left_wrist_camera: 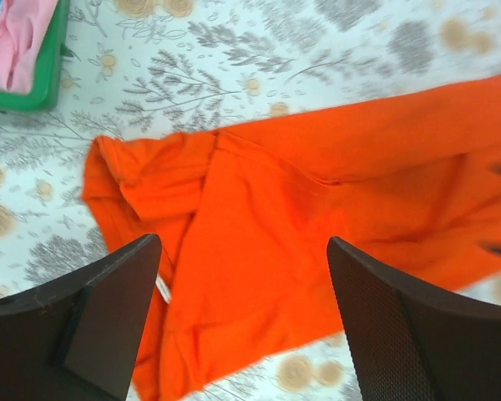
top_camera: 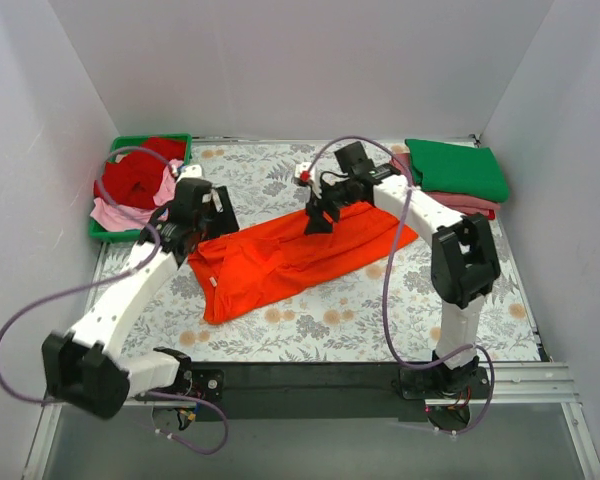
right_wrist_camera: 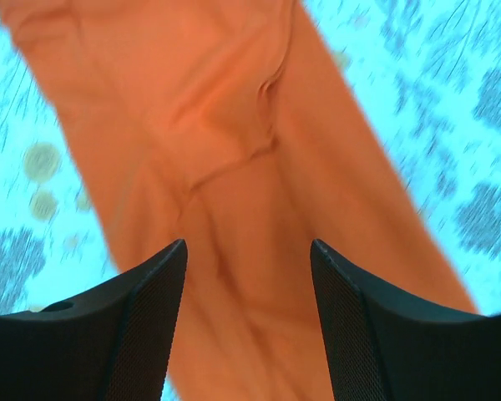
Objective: Fold and stack the t-shirts
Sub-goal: Fold the tshirt
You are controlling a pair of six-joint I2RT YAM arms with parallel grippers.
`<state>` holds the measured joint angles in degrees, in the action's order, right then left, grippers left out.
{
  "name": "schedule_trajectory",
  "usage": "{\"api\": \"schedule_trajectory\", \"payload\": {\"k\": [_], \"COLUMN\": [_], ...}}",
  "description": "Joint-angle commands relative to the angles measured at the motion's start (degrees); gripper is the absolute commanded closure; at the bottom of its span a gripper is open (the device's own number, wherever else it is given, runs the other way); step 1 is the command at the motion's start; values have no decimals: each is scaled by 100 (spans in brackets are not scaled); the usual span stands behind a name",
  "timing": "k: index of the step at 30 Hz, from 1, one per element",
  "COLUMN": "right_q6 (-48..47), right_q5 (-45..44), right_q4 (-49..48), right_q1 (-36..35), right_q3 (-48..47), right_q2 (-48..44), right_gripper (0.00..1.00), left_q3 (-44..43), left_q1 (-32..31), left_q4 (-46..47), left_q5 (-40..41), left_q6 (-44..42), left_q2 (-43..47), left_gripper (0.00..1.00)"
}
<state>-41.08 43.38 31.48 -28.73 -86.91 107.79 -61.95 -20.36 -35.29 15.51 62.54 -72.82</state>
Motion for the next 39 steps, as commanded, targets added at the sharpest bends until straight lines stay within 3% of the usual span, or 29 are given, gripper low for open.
{"api": "schedule_trajectory", "payload": {"k": [1,5,10,14,20,28,35,37,39], "right_q6": [1054,1392,989,733,584,548,513,505,487], "right_q5": [-443,-724,-577,-409,-75,312,505,514,523], "right_q4": [-81,-72,112,104,77,86,86,86,86], "right_q1": [-325,-370,409,1166,1862,2459,2653,2671,2680], "right_q3": [-1150,-1610,-375,805,1939,2267,2407,2425,2442], "right_q2": [968,1227,150,-644,-1225,-1497,-1506,-1524,-1541], "right_gripper": [33,33,32,32,32,32,32,33,33], "left_q3": [760,1683,2573,2934,2812,3215,3225,3172,3154], "left_q1": [58,85,85,94,85,85,94,94,85], "left_q4": [-531,-909,-1340,-1270,-1384,-1393,-1726,-1762,-1727], "left_q5": [-521,-1083,-1814,-1929,-1412,-1305,-567,-365,-285], "left_q6": [1135,2330,3815,4090,4361,4749,5302,5347,5356], "left_q2": [1276,2270,2615,2413,1947,1744,1429,1384,1323], "left_gripper": [21,22,28,36,38,38,42,44,54]}}
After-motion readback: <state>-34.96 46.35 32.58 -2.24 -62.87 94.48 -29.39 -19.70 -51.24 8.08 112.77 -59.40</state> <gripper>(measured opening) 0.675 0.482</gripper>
